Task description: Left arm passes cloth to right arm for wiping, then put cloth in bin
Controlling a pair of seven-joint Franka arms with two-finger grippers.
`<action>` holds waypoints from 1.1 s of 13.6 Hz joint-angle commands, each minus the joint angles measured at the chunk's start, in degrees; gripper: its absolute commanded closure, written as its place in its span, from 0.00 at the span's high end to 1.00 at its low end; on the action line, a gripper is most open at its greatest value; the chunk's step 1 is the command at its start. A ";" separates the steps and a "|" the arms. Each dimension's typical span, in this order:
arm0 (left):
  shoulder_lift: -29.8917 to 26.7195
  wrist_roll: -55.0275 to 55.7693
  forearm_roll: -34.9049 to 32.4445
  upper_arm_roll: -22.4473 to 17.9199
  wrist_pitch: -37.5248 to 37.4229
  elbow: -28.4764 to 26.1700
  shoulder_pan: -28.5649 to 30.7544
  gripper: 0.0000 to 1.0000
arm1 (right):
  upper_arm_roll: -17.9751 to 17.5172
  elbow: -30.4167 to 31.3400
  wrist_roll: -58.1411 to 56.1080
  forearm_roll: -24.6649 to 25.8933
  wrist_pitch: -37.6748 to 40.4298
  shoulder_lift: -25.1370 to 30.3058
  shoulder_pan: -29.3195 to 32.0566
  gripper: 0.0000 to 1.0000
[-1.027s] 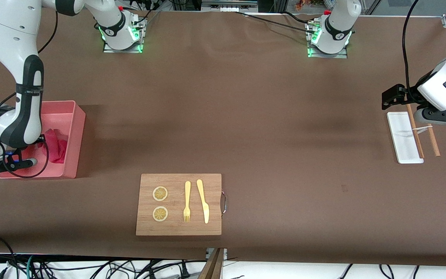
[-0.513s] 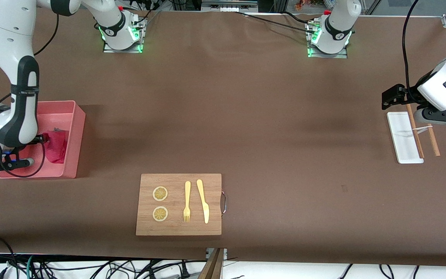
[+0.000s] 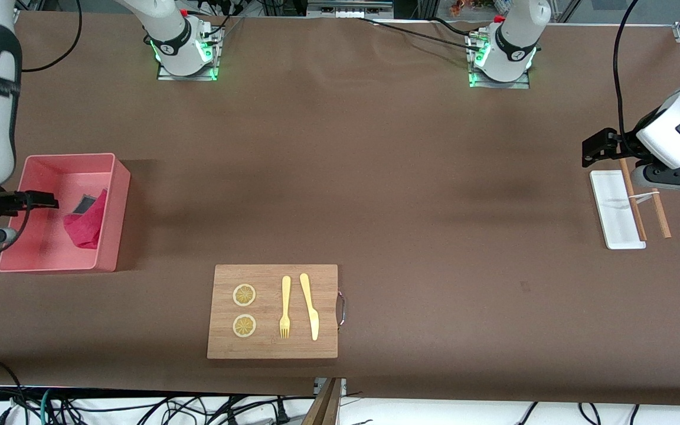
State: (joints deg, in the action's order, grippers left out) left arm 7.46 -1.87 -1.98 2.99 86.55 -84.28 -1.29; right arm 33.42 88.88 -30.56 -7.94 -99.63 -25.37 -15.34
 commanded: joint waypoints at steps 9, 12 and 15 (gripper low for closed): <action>0.89 -1.29 -0.83 0.18 -1.39 1.93 -0.03 1.00 | -27.61 -0.19 22.47 9.60 10.93 19.73 9.53 1.00; 0.89 -1.29 -0.83 0.18 -1.39 2.01 -0.03 1.00 | -27.98 -0.19 22.56 9.87 11.03 23.07 9.89 1.00; 0.89 -1.29 -0.83 0.18 -1.39 2.01 -0.03 1.00 | -27.98 -0.11 22.56 11.09 13.13 23.96 10.59 1.00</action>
State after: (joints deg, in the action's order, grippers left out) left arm 7.46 -1.87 -1.98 3.00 86.54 -84.26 -1.30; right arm 6.75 88.03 -8.52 1.39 -87.93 -2.37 -6.39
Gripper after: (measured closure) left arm 0.000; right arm 0.000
